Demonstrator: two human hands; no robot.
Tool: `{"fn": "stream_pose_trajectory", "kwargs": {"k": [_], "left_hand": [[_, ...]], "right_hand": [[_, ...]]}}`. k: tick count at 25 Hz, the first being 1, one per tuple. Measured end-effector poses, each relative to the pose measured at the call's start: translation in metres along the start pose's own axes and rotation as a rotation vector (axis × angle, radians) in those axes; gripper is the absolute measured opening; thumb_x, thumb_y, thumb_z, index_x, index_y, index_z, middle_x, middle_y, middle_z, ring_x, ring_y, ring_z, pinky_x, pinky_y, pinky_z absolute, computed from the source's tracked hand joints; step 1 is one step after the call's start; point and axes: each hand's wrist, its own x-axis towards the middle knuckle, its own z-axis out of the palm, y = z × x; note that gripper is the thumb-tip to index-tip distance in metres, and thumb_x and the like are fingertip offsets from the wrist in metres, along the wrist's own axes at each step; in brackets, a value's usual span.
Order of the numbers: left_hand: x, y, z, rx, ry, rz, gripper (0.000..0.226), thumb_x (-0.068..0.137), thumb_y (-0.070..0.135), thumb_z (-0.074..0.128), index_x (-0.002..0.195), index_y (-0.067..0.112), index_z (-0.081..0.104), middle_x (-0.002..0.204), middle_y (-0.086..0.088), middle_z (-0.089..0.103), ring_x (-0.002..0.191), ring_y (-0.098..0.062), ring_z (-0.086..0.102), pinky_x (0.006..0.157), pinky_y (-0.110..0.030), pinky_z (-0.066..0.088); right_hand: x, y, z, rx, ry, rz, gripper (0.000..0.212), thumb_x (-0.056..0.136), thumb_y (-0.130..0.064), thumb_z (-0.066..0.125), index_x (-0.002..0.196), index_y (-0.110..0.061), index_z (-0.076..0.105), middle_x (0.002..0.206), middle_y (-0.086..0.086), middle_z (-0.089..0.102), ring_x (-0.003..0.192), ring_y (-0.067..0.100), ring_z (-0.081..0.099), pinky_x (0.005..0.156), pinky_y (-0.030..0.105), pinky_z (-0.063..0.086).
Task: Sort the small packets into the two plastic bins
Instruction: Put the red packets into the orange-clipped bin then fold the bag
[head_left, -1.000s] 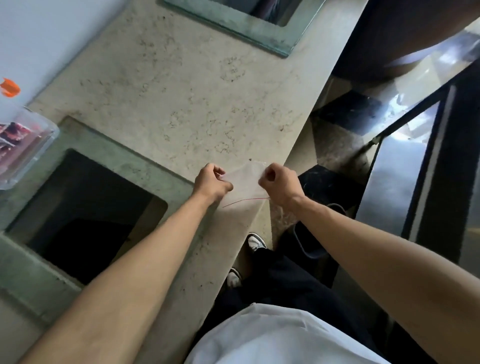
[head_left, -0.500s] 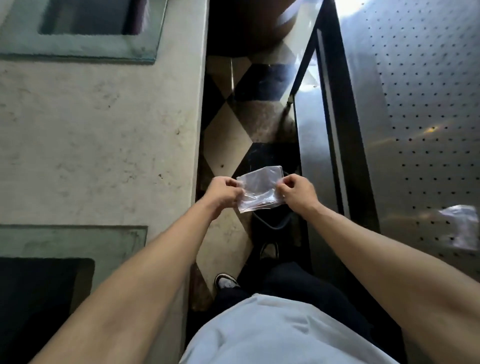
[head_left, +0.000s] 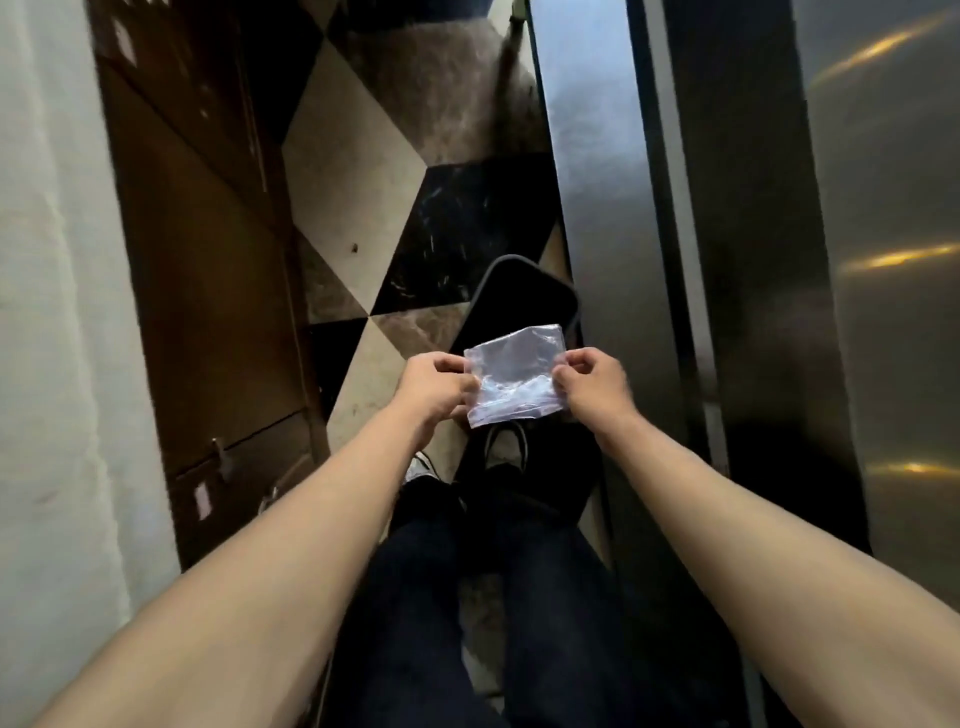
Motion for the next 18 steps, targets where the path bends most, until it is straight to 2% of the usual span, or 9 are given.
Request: {"fn": "stream_pose_trajectory", "kwargs": {"k": [6,10,12,15,17,18], "left_hand": [[0.134,-0.057,0.031,0.017,0.032,-0.022,0.025,0.079,-0.019,0.060,0.081,0.006,0.062,0.071,-0.010,0.058,0.043,-0.014,0.054,0.043,-0.024,0.047],[0.175,-0.080,0.037,0.074,0.034,-0.040,0.026,0.080,-0.016,0.060,0.081,0.010,0.061,0.080,-0.012,0.061,0.061,-0.023,0.059,0.069,-0.040,0.056],[0.189,-0.085,0.038,0.066,0.030,-0.062,0.027,0.081,-0.014,0.061,0.080,0.013,0.060,0.079,-0.008,0.062,0.066,-0.024,0.062,0.071,-0.039,0.054],[0.207,-0.090,0.041,0.083,0.023,-0.065,0.026,0.080,-0.009,0.065,0.082,0.016,0.062,0.081,-0.007,0.067,0.067,-0.023,0.066,0.070,-0.036,0.051],[0.217,-0.093,0.042,0.108,0.045,-0.043,0.027,0.076,-0.006,0.068,0.096,0.013,0.066,0.094,-0.010,0.069,0.080,-0.027,0.068,0.074,-0.039,0.054],[0.221,-0.094,0.042,0.140,0.061,-0.041,0.038,0.074,-0.003,0.070,0.109,0.011,0.065,0.099,-0.009,0.068,0.089,-0.027,0.067,0.079,-0.041,0.057]], "right_hand": [[0.119,0.056,0.054,-0.060,0.015,0.052,0.006,0.072,-0.024,0.064,0.076,-0.025,0.069,0.080,-0.006,0.074,0.082,0.019,0.072,0.085,0.043,0.059],[0.160,0.073,0.073,-0.171,-0.023,0.015,0.007,0.076,-0.023,0.064,0.079,-0.027,0.069,0.086,-0.007,0.074,0.089,0.017,0.071,0.089,0.037,0.057],[0.175,0.077,0.078,-0.230,-0.026,-0.009,0.013,0.079,-0.023,0.064,0.089,-0.026,0.071,0.095,-0.006,0.075,0.096,0.017,0.070,0.093,0.034,0.054],[0.189,0.079,0.083,-0.281,-0.049,-0.049,0.034,0.082,-0.023,0.062,0.116,-0.021,0.069,0.112,-0.001,0.073,0.108,0.019,0.066,0.094,0.024,0.047],[0.192,0.079,0.087,-0.295,-0.072,-0.075,0.052,0.084,-0.023,0.061,0.135,-0.018,0.057,0.129,0.002,0.067,0.119,0.019,0.061,0.094,0.020,0.037],[0.192,0.078,0.088,-0.295,-0.079,-0.072,0.056,0.085,-0.023,0.060,0.140,-0.017,0.052,0.135,0.003,0.063,0.123,0.020,0.058,0.094,0.019,0.034]]}}
